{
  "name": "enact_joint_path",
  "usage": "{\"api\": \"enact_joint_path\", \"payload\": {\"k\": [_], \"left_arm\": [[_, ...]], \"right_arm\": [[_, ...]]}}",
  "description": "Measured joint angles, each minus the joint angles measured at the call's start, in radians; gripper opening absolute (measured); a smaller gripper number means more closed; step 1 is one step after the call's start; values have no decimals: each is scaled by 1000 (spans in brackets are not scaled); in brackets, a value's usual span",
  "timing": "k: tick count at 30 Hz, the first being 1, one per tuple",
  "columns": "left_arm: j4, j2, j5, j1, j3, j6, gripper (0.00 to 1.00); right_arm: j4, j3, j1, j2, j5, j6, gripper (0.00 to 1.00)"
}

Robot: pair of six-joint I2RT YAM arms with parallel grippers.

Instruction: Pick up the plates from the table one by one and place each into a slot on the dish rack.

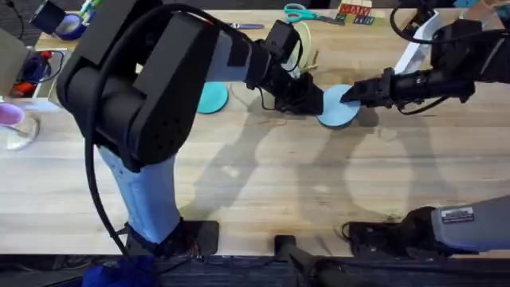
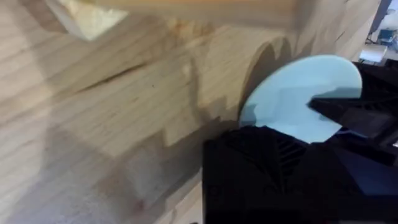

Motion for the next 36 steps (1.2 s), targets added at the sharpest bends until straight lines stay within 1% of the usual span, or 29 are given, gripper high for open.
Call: {"api": "enact_joint_path", "payload": {"k": [20,23,27,29,33,36], "left_arm": [[0,0,0,0,0,2,41],[2,0,0,0,0,18,41],[0,-6,-10,-1,0,55,40],[-12,-18,-39,-6,0,76,40],[-88,-68,-171,-17,0,131,40],[-140,-121,-247,-14,0,183,40]], "right_arm": [[-8,0,-1,0,-1,5,29],[-8,0,-1,0,0,5,29],[-9,0,-1,-1,1,4,29],[-14,0,2,-6,10,3,29],[-19,0,11,-37,38,-11,29],[-21,0,11,-83,74,-27,29]]}}
